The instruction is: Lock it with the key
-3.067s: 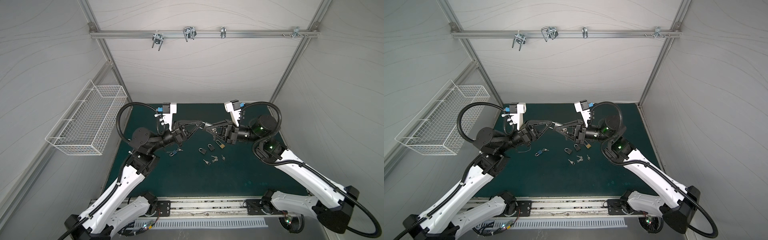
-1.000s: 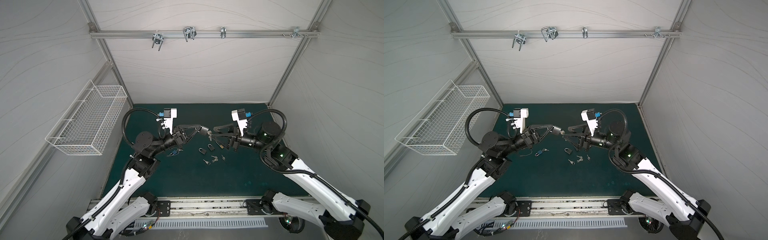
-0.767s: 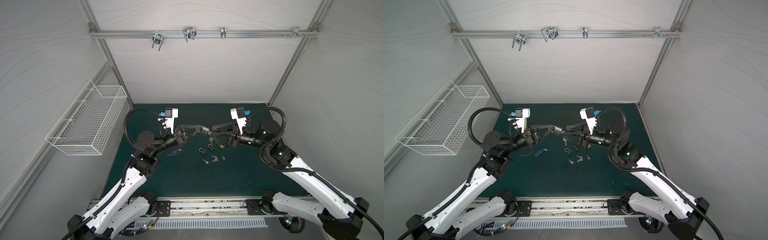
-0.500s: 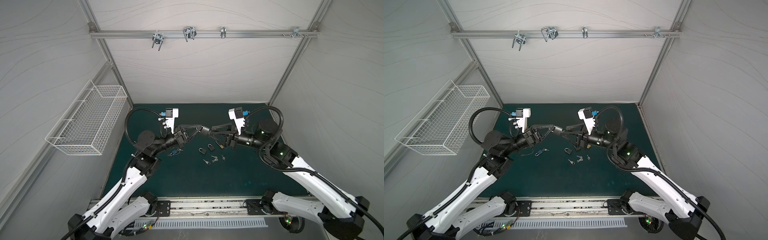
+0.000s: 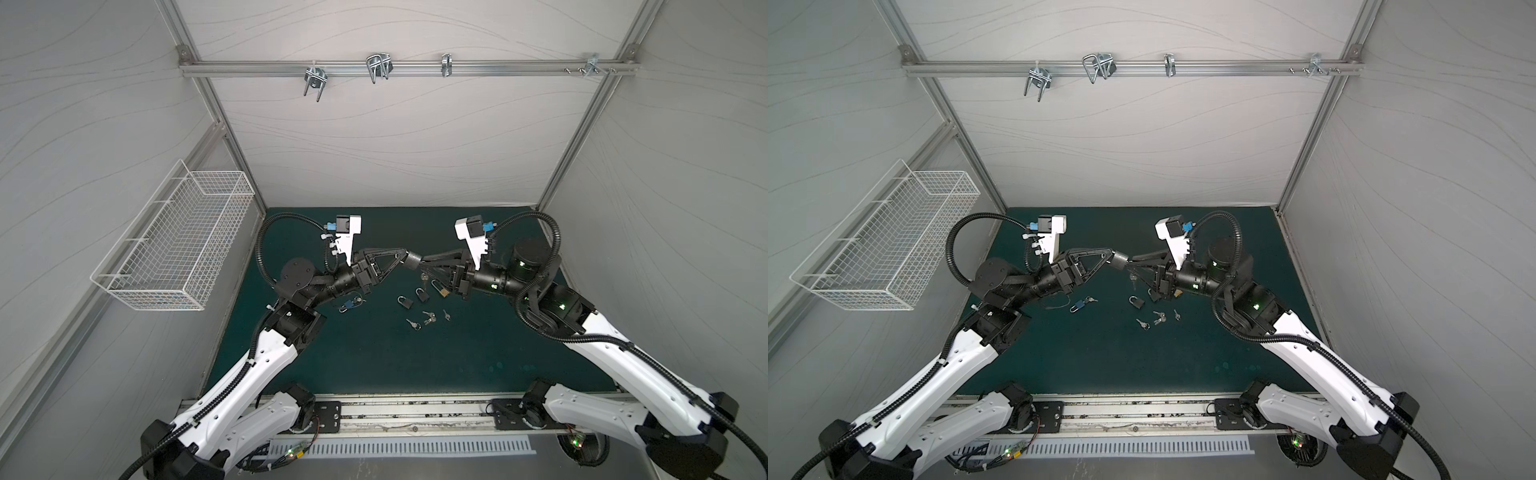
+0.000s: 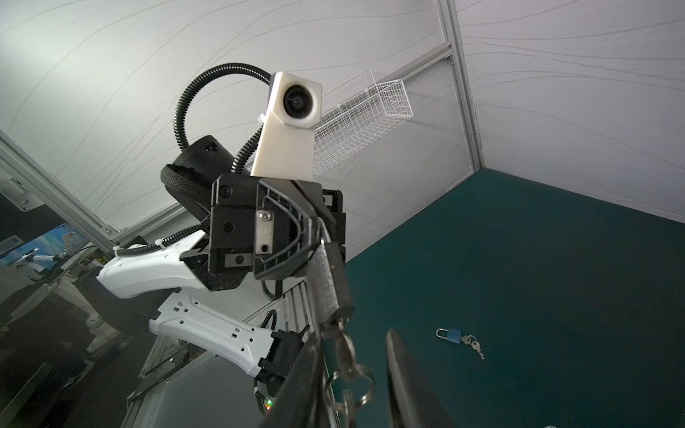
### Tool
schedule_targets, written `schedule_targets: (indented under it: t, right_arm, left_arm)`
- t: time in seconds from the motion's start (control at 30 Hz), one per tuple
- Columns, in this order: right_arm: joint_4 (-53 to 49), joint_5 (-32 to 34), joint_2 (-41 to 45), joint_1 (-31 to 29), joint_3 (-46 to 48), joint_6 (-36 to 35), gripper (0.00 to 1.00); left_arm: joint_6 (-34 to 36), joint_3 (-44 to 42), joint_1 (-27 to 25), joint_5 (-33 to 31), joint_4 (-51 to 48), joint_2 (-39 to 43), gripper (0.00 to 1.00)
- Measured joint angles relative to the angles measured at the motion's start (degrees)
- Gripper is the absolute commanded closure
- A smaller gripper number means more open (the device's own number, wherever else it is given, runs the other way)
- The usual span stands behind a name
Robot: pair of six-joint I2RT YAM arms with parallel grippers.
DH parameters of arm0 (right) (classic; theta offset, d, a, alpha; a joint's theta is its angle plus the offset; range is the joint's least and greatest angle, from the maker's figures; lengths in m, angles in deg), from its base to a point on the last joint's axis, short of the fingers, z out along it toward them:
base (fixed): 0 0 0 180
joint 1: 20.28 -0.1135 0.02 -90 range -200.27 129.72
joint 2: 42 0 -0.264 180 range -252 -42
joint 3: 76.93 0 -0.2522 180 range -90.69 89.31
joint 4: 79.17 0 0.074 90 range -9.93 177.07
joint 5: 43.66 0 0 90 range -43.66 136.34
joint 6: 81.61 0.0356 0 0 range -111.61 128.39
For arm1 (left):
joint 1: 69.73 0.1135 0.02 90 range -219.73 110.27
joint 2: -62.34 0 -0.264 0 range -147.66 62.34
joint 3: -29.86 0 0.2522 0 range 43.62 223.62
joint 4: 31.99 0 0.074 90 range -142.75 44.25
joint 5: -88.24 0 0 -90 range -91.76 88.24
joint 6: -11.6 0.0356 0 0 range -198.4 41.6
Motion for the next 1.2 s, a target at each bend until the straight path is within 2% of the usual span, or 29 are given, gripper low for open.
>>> schedule_targets:
  t: [0.13, 0.2, 0.5, 0.9, 1.2]
  right_arm:
    - [0.22, -0.63, -0.02, -0.02, 0.0, 0.02, 0.82]
    - [0.22, -0.57, -0.02, 0.0, 0.0, 0.02, 0.83]
    - [0.22, -0.59, 0.66, 0.0, 1.2, 0.24, 0.78]
    - [0.74, -0.74, 1.05, 0.09, 2.43, 1.49, 1.0]
    - [2.71, -0.79, 2.78, 0.48, 4.42, 2.34, 1.0]
  left_arm:
    - [-0.07, 0.0, 0.0, 0.39, -0.09, -0.5, 1.0]
    - [-0.02, 0.0, 0.0, 0.42, 0.0, -0.5, 1.0]
    - [0.0, 0.0, 0.02, 0.39, 0.0, -0.48, 1.0]
    - [0.2, 0.0, 0.02, 0.39, -0.09, -0.26, 1.0]
    - [-1.79, -0.11, 1.95, 1.81, 2.05, 0.02, 1.0]
